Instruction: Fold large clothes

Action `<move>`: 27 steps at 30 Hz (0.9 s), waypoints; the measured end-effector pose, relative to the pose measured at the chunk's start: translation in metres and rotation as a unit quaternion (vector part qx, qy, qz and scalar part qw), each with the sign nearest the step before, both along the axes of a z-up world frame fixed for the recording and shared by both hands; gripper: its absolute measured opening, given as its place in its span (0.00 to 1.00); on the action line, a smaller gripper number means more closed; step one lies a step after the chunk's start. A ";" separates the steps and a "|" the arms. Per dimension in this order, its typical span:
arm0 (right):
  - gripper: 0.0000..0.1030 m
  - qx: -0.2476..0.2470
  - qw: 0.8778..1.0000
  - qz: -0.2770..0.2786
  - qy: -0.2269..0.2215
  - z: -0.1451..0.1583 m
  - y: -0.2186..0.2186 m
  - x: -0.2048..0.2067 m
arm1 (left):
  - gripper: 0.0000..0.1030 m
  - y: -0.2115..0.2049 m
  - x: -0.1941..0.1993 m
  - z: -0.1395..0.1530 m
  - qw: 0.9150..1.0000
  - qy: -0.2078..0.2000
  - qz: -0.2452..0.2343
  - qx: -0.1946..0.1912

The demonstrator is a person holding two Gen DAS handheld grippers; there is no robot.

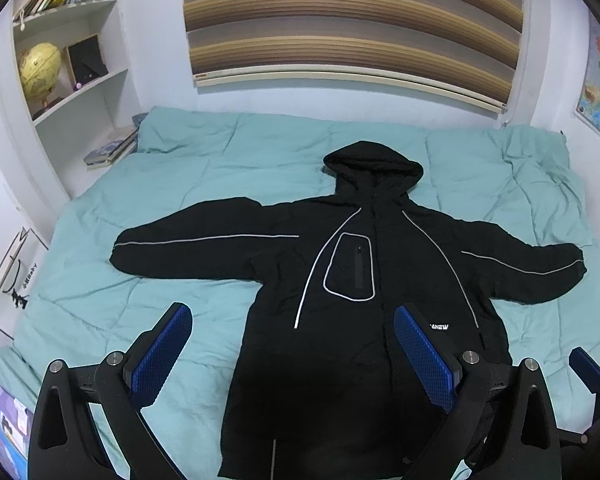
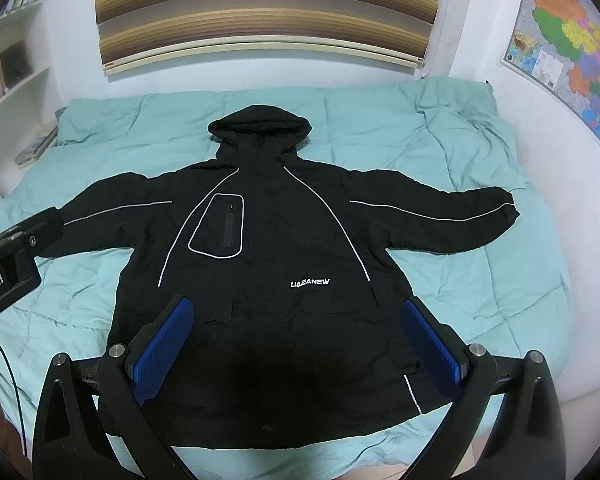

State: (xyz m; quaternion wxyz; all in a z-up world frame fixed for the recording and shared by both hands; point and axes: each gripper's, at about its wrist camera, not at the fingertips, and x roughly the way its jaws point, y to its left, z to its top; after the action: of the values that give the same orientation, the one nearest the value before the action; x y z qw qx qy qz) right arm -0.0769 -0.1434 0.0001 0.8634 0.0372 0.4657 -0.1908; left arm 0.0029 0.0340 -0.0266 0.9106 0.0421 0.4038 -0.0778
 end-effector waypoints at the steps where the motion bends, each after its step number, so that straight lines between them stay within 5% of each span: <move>1: 1.00 0.002 1.000 0.001 -0.001 0.001 -0.003 0.000 | 0.98 -0.002 -0.001 0.001 1.000 -0.002 0.001 0.000; 14: 1.00 0.018 1.000 0.005 -0.007 0.005 -0.078 -0.003 | 0.98 -0.072 -0.011 0.001 1.000 0.013 0.015 -0.011; 27: 1.00 0.048 0.996 -0.072 -0.008 -0.027 -0.277 -0.011 | 0.98 -0.216 -0.008 -0.036 0.998 0.048 -0.025 0.010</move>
State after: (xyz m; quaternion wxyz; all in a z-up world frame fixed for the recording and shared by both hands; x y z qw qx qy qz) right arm -0.0884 -0.4208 -0.0264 0.8485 0.1134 0.4633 -0.2293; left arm -0.0048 -0.1824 -0.0631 0.8874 0.0573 0.4468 -0.0981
